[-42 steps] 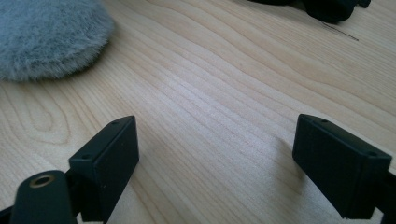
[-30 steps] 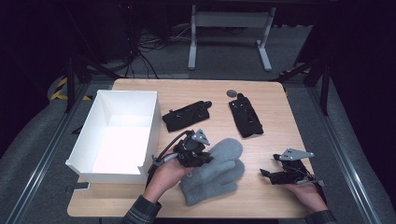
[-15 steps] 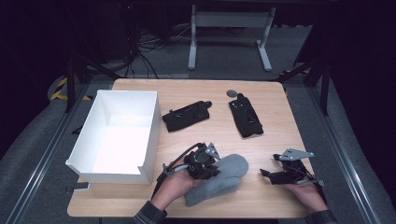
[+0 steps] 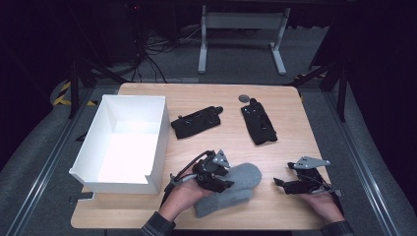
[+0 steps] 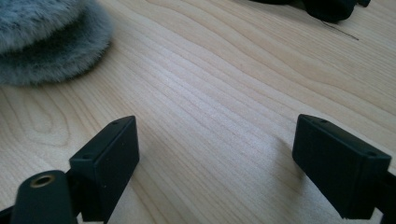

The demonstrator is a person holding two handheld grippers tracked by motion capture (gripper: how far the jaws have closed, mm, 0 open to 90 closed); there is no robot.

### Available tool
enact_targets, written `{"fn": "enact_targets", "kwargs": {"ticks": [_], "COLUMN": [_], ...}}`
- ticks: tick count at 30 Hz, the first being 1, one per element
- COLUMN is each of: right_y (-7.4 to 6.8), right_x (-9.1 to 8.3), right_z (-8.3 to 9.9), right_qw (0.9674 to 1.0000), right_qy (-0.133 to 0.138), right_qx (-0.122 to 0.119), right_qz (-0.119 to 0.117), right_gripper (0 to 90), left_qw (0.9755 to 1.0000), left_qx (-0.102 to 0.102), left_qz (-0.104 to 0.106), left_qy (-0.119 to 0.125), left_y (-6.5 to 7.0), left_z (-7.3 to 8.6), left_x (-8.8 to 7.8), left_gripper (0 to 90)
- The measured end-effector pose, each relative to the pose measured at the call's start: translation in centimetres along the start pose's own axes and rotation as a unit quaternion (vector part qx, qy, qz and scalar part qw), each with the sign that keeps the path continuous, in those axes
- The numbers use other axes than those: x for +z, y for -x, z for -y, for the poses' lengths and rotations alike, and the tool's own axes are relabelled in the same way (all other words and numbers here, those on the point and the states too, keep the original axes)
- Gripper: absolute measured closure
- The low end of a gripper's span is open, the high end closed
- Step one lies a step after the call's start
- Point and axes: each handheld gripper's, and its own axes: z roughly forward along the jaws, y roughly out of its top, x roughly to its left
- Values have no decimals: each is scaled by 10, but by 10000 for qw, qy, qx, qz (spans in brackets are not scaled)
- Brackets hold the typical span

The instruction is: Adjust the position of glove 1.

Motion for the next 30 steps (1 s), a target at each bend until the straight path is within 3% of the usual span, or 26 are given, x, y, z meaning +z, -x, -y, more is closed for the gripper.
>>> {"fn": "enact_targets", "kwargs": {"ticks": [5,7,12,14,21,24,30], "right_y": [-1,-1,-1,-1,-1,-1,-2], "right_x": [1,1,1,1,2,2,2], "right_z": [-1,0,0,0,-1,-1,-1], "right_qw": [10000,10000,10000,10000,10000,10000,10000], "right_qy": [3,36,51,47,46,47,52], "right_qx": [-53,-63,-58,-57,-56,-50,-38], "right_qz": [-40,-54,-54,-47,-45,-41,-42], "right_gripper": [154,153,151,150,150,150,150], "left_qw": [9998,9997,9994,9994,9989,9981,9971], "left_qx": [-46,-103,-101,-42,164,157,30], "left_qz": [-33,90,278,341,278,263,386], "left_qy": [168,184,162,59,-350,-532,-655], "left_y": [-10,-20,-30,-31,-26,-27,-28], "left_z": [3,5,7,5,6,8,13], "left_x": [-7,-7,0,6,23,32,41], "left_gripper": [316,261,178,165,149,146,146]}}
